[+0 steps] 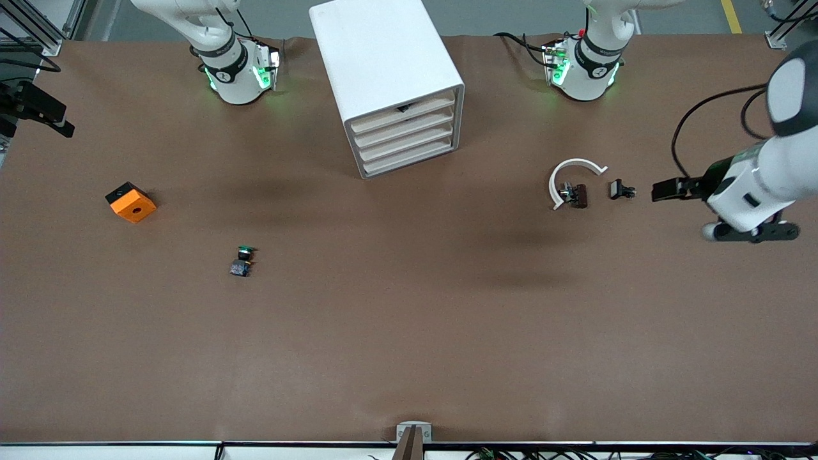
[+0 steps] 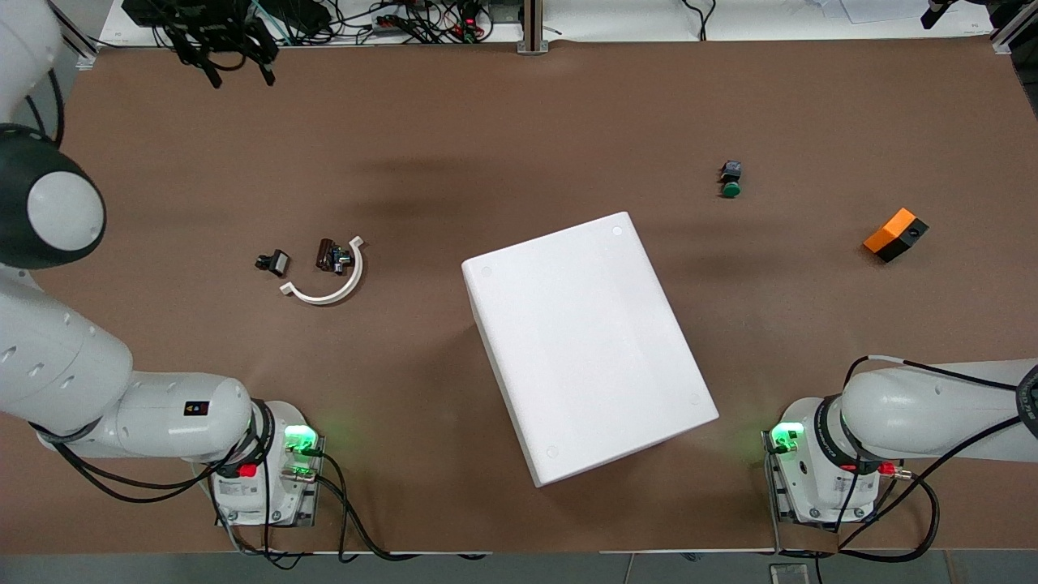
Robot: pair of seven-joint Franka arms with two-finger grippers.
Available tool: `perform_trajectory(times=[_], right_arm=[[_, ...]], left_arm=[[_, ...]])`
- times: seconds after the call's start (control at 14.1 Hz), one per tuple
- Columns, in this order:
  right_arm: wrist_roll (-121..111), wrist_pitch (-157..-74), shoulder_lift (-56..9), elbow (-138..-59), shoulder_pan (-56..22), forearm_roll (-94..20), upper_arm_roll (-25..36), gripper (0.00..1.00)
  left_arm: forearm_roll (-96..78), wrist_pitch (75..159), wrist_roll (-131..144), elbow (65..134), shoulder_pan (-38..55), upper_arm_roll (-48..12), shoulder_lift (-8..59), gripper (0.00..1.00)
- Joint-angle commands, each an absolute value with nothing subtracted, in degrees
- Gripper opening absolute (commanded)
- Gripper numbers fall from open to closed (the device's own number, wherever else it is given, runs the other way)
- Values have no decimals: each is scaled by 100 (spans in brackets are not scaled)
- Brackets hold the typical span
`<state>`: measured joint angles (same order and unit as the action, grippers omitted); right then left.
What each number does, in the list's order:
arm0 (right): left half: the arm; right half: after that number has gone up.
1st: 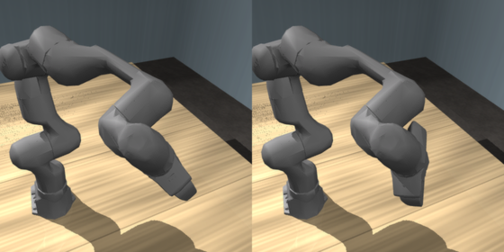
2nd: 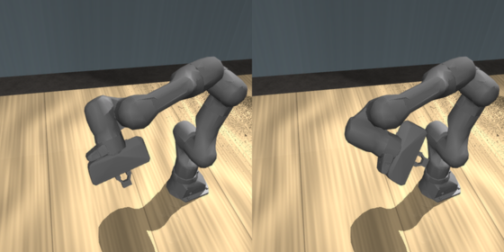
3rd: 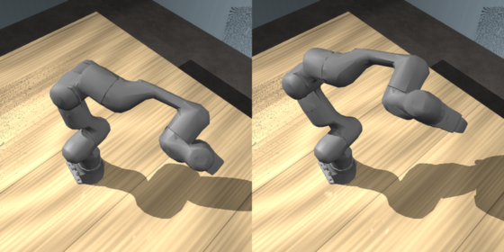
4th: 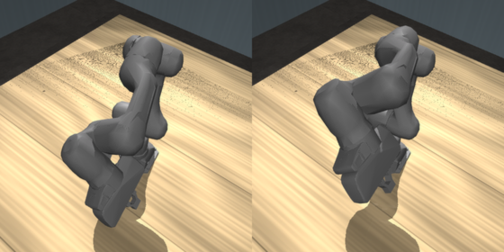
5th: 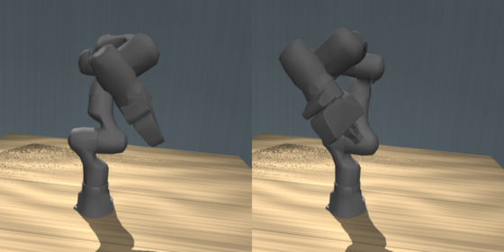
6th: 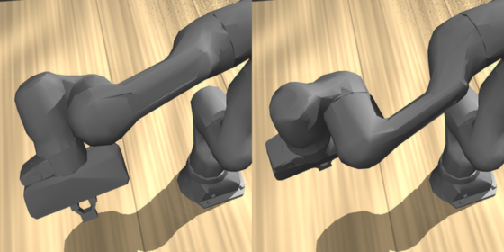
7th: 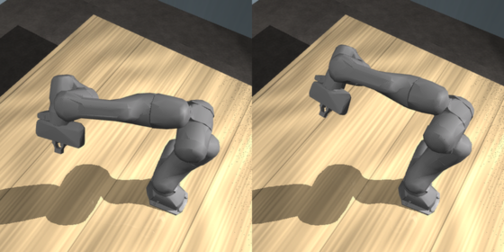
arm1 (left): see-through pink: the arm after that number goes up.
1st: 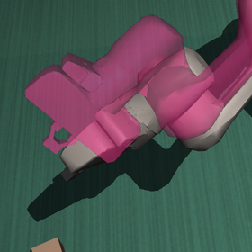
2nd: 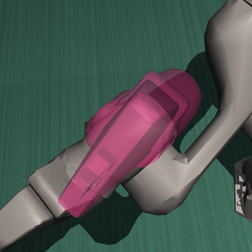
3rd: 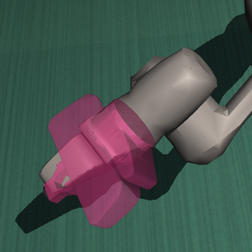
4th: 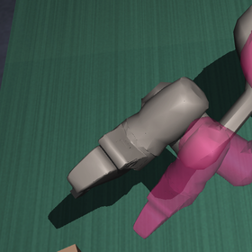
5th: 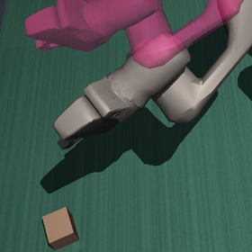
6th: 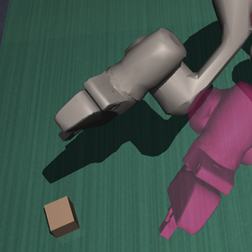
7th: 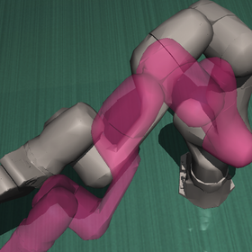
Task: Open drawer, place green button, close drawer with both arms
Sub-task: 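Reach the left gripper toward the white cabinet's drawer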
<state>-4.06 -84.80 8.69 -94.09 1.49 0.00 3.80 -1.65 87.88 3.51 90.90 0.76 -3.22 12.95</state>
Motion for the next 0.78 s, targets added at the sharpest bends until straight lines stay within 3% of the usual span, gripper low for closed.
perform_trajectory(times=[0.0, 0.71], right_arm=[[-466, -8481, 949, -9448, 167, -53, 396, 100], [-475, -8473, 949, -9448, 176, -53, 396, 100]], left_arm=[[-132, 9016, 536, 8982, 228, -360, 1748, 100], [-228, 9852, 2318, 8903, 974, -378, 2873, 100]])
